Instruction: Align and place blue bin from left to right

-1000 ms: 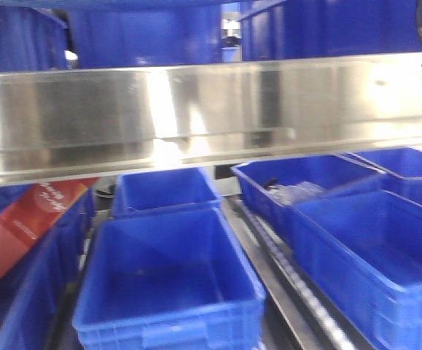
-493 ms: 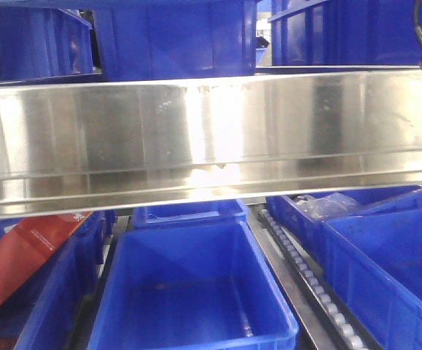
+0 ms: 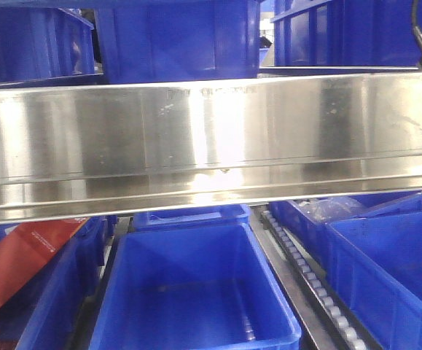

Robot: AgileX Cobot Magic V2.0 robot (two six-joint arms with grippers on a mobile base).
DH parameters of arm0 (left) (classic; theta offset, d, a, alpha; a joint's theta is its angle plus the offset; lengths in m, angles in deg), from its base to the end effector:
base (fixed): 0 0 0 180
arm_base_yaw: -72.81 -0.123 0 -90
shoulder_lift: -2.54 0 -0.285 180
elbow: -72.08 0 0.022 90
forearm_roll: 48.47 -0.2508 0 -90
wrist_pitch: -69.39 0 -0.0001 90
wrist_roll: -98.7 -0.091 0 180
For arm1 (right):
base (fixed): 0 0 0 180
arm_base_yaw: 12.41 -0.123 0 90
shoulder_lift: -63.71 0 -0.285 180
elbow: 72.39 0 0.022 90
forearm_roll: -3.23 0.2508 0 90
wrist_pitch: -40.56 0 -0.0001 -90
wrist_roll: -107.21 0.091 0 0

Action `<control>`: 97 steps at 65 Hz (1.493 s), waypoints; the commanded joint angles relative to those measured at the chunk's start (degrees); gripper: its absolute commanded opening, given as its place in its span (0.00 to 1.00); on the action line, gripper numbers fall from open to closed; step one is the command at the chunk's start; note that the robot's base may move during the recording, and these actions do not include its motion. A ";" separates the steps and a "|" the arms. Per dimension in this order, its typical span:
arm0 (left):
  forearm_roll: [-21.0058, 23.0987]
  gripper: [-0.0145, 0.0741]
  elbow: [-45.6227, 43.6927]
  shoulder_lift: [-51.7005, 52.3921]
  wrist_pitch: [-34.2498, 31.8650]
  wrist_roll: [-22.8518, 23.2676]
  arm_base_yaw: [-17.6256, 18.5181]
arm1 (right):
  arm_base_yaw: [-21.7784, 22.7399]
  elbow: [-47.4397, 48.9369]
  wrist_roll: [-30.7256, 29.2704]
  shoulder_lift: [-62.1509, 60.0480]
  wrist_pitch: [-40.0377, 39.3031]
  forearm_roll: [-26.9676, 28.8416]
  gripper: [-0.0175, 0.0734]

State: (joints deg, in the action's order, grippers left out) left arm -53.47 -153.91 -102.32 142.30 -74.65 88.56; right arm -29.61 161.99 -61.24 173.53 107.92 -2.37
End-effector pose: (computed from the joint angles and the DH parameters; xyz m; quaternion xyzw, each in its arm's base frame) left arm 0.3332 -0.0861 0.4865 0.0670 0.9094 -0.0368 0.4087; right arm 0.3529 0.1007 0.5025 -0.0382 0.8761 0.0716 0.4752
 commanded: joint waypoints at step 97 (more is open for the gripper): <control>0.29 0.04 -0.88 -8.24 -7.59 -0.07 0.48 | 3.43 1.03 -3.55 9.50 -8.39 -0.56 0.12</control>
State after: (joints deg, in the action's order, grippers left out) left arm -53.40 -153.91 -110.83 138.32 -73.57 88.56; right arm -26.20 162.11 -63.31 182.88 106.01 -2.13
